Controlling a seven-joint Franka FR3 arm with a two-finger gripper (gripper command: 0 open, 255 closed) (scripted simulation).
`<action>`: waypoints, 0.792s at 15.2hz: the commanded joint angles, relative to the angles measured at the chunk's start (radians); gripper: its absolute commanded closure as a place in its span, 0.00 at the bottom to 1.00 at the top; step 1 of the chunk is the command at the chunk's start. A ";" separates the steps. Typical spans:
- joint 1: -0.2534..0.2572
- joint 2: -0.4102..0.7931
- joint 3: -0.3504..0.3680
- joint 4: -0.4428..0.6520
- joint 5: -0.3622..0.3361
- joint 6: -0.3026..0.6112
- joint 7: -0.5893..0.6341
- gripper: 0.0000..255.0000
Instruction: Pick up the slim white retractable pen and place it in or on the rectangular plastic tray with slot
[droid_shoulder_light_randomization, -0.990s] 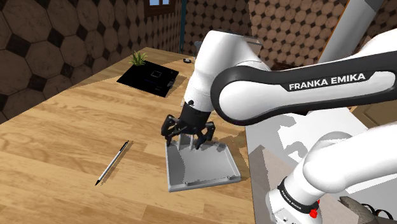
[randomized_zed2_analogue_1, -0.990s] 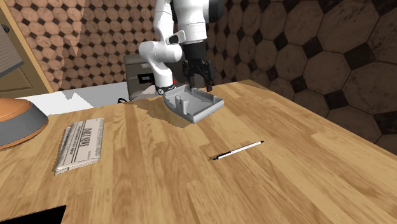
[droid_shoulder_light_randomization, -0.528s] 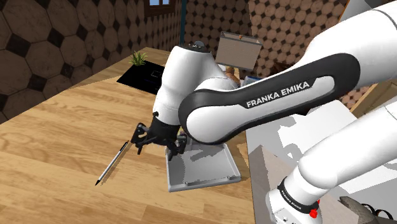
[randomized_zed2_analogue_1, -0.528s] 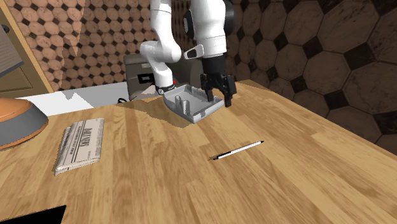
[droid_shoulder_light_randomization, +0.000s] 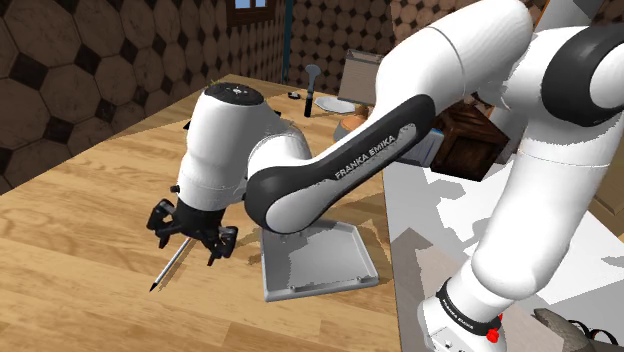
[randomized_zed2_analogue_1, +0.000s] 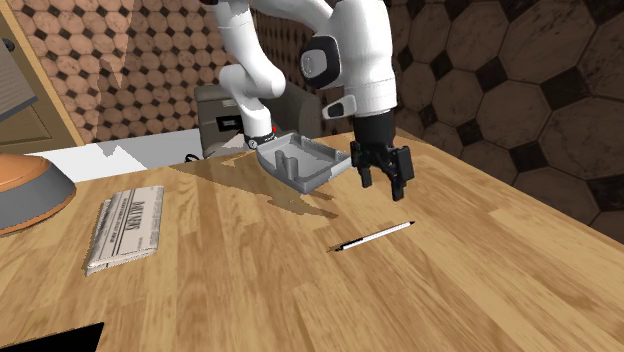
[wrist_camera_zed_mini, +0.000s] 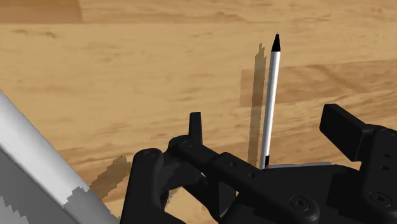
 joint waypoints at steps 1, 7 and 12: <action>0.096 0.086 -0.079 0.085 -0.100 -0.008 0.102 0.00; 0.178 0.169 -0.156 0.129 -0.184 0.020 0.165 0.00; 0.205 0.200 -0.183 0.141 -0.214 0.035 0.184 0.00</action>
